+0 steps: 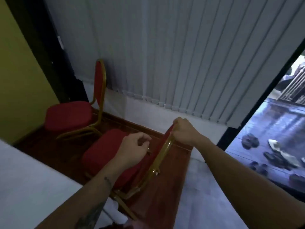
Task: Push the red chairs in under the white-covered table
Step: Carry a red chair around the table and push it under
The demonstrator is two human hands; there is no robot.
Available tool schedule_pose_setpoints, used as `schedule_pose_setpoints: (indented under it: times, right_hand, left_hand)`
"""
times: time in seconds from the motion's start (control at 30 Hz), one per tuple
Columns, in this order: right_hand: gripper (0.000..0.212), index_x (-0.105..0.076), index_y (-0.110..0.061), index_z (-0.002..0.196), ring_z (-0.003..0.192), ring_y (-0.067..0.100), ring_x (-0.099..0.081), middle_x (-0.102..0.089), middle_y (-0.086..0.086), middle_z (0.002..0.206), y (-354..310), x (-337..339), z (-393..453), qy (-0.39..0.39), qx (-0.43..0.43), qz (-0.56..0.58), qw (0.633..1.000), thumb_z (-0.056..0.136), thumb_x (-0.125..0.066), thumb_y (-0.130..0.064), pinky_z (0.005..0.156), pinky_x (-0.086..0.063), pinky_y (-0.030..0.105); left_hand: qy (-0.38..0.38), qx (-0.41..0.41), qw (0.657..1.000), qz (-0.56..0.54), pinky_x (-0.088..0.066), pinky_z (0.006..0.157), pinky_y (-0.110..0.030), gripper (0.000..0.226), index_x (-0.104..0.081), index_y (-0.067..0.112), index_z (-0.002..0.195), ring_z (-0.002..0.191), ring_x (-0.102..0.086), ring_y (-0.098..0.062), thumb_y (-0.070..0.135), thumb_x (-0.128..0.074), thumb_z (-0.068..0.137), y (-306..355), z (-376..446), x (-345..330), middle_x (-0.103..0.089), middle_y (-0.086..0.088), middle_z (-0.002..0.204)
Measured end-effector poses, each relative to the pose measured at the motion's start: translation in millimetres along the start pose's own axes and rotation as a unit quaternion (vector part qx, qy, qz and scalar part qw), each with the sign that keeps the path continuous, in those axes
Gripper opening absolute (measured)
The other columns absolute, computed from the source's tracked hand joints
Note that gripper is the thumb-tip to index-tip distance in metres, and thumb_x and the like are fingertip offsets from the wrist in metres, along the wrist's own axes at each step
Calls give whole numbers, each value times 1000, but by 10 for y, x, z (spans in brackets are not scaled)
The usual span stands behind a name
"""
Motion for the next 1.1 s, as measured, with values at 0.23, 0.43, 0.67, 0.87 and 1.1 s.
schedule_pose_setpoints:
  times: [0.23, 0.43, 0.67, 0.87, 1.1]
  right_hand:
    - [26, -58, -10, 105, 95, 28, -65, -65, 11, 104, 102, -257, -146, -71, -169, 260, 948, 93, -62, -32, 85, -60, 48]
    - [76, -16, -15, 147, 94, 33, -71, -64, 17, 114, 4, -577, -75, -68, -232, 341, 908, 95, -70, -29, 79, -63, 53]
    - [59, -35, -22, 137, 92, 32, -65, -58, 14, 107, 84, -855, -93, -60, -255, 495, 828, 88, -63, -4, 70, -60, 57]
    - [53, -37, -18, 131, 71, 28, -60, -49, 11, 84, -180, -960, -8, -60, -218, 492, 841, 86, -57, 0, 55, -59, 48]
    - [50, -35, -17, 127, 65, 26, -58, -48, 10, 76, -414, -867, 304, -74, -169, 473, 862, 85, -58, -1, 53, -60, 51]
  left_hand:
    - [-181, 59, 979, 69, -53, 102, -40, 65, -62, 28, 131, 116, -64, -15, 50, -77, 72, -310, 85, -633, -66, 7, 126]
    - [-244, 134, 950, 145, -44, 112, -46, 92, -35, 25, 154, 134, -53, -33, 56, -69, 74, -719, -12, -859, -53, -10, 146]
    - [-241, 183, 944, 134, -49, 108, -41, 81, -40, 23, 153, 127, -59, -35, 23, -55, 73, -747, -114, -847, -58, -15, 140]
    - [-219, 187, 949, 128, -51, 103, -42, 49, -56, 19, 136, 121, -60, -36, 25, -61, 88, -780, -104, -555, -61, -13, 132]
    - [-185, 190, 955, 136, -57, 89, -43, 11, -59, 16, 97, 107, -66, -37, 16, -61, 86, -680, 97, -305, -66, -18, 117]
Point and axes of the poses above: each hand's wrist, its own z-axis towards the middle knuckle, its own x-axis out of the back of the hand, y = z × x, the point moved 3 cm from there along z, towards the middle knuckle
